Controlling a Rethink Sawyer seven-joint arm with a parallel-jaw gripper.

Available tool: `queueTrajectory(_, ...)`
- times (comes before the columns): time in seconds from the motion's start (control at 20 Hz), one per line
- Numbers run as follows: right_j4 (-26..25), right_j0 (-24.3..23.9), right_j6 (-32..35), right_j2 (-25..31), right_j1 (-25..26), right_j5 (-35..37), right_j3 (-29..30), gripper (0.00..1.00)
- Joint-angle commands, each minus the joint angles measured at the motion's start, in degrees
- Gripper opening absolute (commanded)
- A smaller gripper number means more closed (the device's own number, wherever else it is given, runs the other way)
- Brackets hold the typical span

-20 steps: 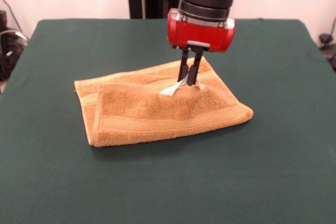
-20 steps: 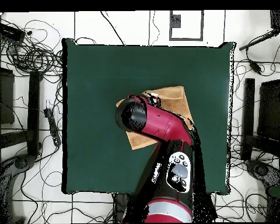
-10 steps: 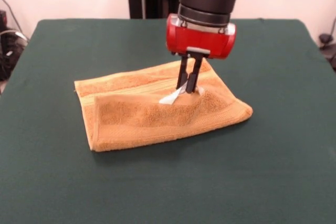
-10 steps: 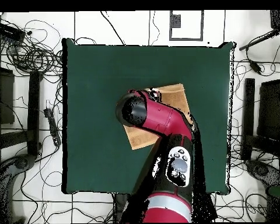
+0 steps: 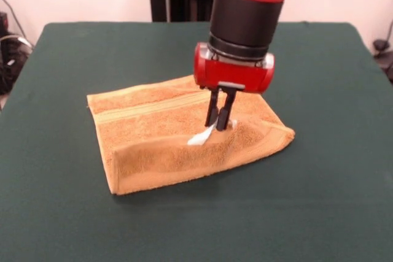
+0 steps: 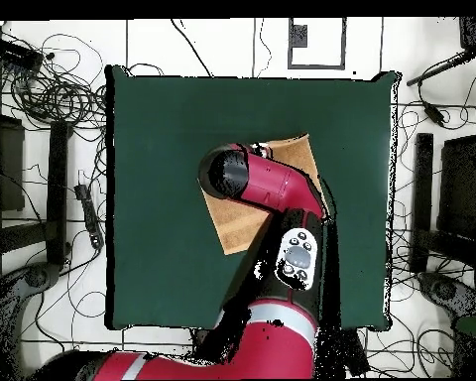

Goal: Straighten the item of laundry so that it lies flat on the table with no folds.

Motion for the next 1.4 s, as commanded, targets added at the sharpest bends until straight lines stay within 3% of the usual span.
queueTrajectory(0.05,-0.73,3.47,11.23,1.28,4.47,5.85,-3.4,0.0)
queueTrajectory(0.75,1.05,7.11,13.45,-2.29,9.08,8.61,-9.5,0.0)
queueTrajectory(1.4,8.28,9.08,23.28,-5.66,14.43,9.04,-12.84,0.0)
